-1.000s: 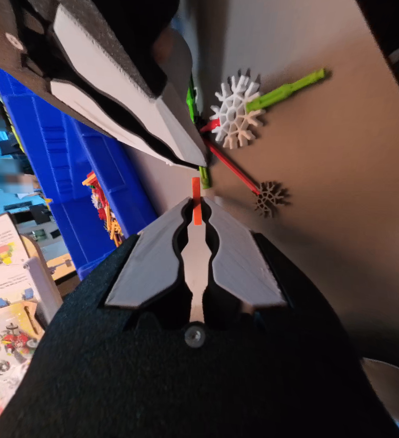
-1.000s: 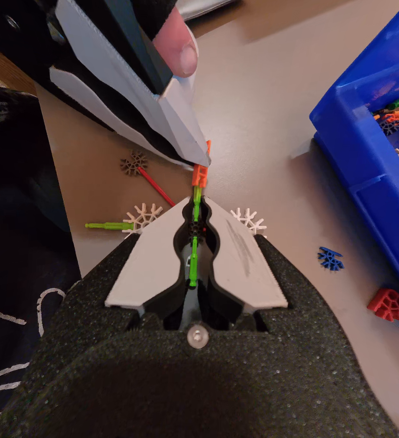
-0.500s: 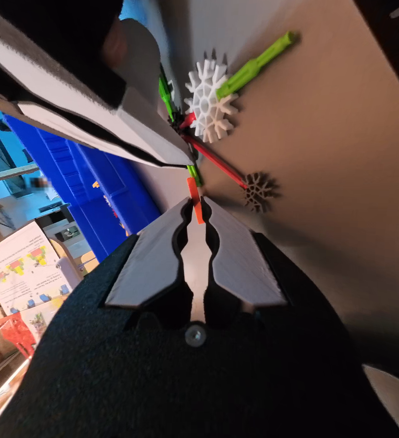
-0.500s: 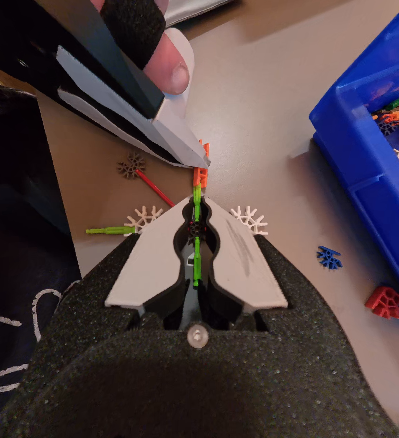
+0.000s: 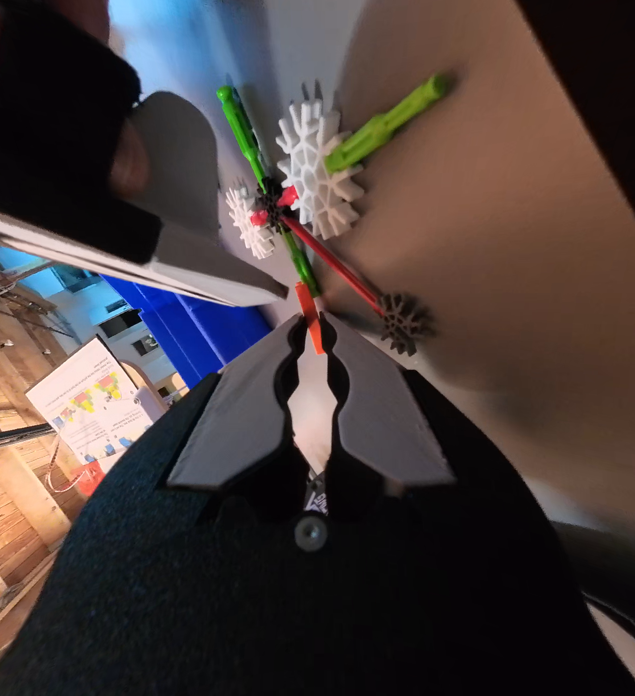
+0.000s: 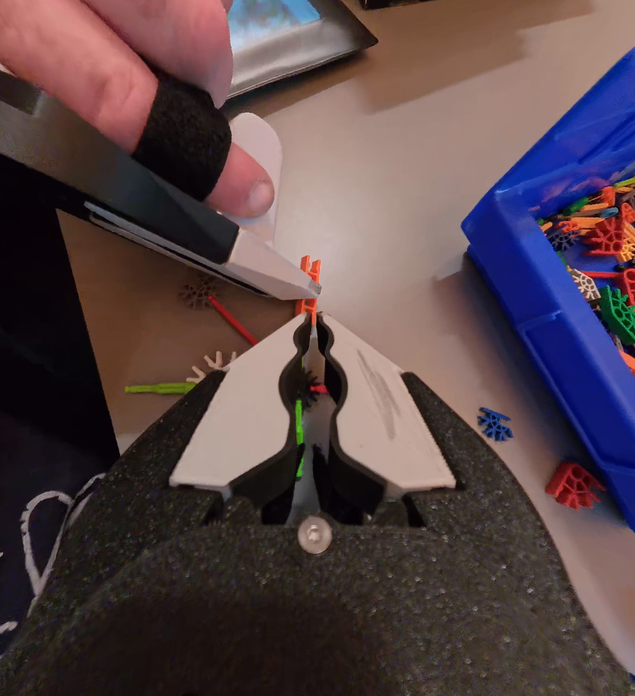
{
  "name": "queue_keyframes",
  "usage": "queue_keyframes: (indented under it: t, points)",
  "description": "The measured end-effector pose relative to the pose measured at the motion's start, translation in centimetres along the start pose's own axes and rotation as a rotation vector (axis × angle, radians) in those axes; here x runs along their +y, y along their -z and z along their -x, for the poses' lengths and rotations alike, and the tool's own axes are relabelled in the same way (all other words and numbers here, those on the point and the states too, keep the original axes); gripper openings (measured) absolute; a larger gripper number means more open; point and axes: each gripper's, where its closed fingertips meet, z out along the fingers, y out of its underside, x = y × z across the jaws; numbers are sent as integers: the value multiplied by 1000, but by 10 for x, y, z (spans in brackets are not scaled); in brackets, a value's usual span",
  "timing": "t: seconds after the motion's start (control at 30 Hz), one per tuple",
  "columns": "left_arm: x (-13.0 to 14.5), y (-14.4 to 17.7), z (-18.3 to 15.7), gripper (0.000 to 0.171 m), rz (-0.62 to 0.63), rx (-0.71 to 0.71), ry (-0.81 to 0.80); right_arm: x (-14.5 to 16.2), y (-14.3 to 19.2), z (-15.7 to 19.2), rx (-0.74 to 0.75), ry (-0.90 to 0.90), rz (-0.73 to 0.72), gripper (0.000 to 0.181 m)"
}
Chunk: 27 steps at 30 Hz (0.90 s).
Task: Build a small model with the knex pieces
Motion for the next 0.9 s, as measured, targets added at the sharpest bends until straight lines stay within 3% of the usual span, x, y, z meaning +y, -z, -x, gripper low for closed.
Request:
queue_keyframes:
  t: [0.5,0.77,0.9]
  points:
    - [0,2,0,6,57,-33,25,4,-8,2,72,99,29,0]
    - [7,13,-5,20,17,64,251,9,-11,2,94,158,58,0]
    - [4,17,-9,18,-18,104,314,9,-11,2,74,146,52,0]
